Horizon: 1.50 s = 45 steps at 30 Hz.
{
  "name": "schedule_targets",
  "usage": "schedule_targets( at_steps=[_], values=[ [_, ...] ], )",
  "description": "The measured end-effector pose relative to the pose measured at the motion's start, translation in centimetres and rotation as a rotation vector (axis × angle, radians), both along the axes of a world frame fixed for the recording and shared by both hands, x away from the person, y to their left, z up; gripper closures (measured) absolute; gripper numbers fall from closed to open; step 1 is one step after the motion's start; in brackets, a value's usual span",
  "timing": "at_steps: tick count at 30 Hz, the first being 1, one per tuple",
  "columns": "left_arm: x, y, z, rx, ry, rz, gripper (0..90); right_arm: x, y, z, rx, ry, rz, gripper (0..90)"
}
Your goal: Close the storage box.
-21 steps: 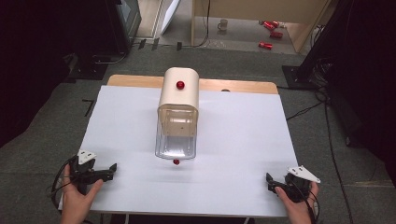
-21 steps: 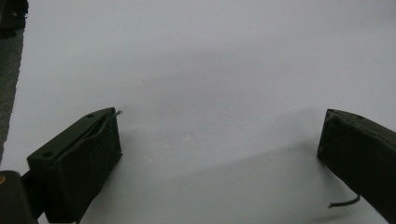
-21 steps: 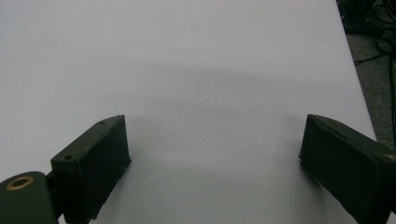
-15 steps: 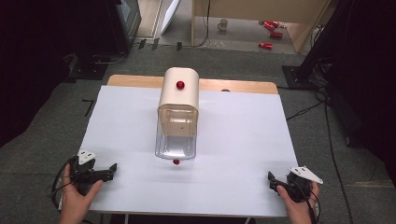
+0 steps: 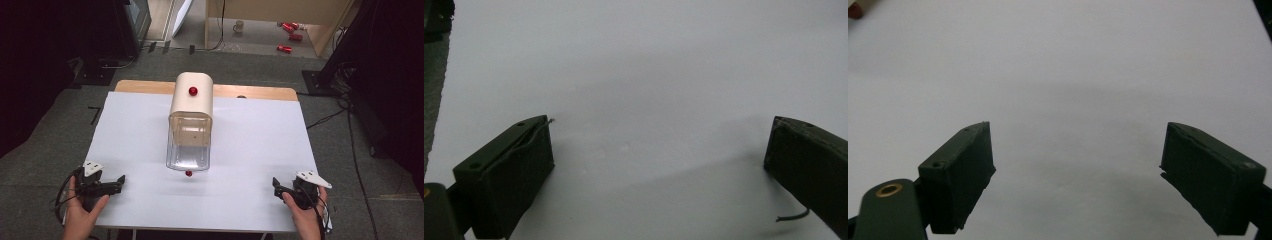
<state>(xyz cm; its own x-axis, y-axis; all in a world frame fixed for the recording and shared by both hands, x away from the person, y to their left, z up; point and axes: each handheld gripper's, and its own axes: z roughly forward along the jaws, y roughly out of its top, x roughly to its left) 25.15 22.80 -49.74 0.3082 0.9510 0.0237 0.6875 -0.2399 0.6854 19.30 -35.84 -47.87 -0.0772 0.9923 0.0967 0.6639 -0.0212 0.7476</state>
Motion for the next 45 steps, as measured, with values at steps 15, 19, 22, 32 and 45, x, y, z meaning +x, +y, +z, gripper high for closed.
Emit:
schedule_targets(
  at_steps=[15, 19, 22, 32, 45],
  values=[
    [0.0, 0.0, 0.0, 0.000, 0.001, 0.000, 0.0, 1.1, 5.5, 2.3, 0.042, -0.031, 0.107, 13.8],
    [0.0, 0.0, 0.0, 0.000, 0.001, 0.000, 0.0, 1.3, 7.6, 3.1, 0.035, -0.051, 0.145, 13.8],
    [0.0, 0.0, 0.0, 0.000, 0.001, 0.000, 0.0, 1.4, 8.3, 3.3, 0.027, -0.059, 0.161, 13.8],
    [0.0, 0.0, 0.0, 0.000, 0.001, 0.000, 0.0, 1.9, 12.3, 4.0, 0.046, -0.097, 0.241, 19.8],
    [0.0, 0.0, 0.0, 0.000, 0.001, 0.000, 0.0, 1.3, 16.5, 3.9, 0.059, -0.109, 0.332, 26.4]
  ],
)
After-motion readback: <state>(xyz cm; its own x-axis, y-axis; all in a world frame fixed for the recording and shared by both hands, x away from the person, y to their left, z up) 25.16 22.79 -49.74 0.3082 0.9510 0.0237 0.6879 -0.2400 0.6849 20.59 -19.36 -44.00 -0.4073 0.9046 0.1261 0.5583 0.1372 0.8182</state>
